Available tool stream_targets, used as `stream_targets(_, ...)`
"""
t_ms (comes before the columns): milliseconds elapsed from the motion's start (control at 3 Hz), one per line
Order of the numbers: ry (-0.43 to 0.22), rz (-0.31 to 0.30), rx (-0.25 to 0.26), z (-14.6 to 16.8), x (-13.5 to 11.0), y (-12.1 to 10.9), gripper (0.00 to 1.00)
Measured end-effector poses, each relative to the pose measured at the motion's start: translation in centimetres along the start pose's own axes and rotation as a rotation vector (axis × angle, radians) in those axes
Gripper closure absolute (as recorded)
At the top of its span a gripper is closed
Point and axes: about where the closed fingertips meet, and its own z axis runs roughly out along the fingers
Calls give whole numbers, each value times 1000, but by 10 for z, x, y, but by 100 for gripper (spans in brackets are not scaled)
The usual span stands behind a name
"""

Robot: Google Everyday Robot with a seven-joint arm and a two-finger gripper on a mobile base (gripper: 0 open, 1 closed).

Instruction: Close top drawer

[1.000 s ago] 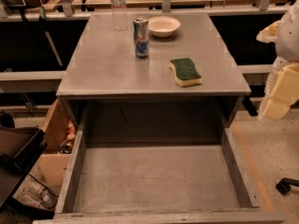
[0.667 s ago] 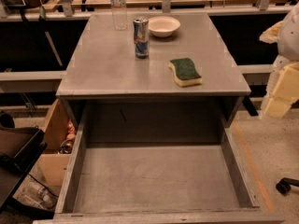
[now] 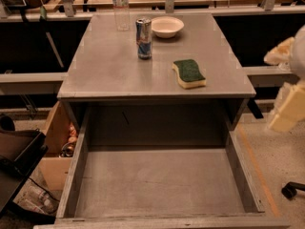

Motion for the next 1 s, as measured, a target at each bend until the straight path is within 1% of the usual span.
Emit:
stream_targets(333,-90,-56,103,-23,-3,56,41)
stream_targets(667,-137,-97,169,-35,-5,118,64)
stream_targets(1000,-163,-155,121,-16,-11,153,67)
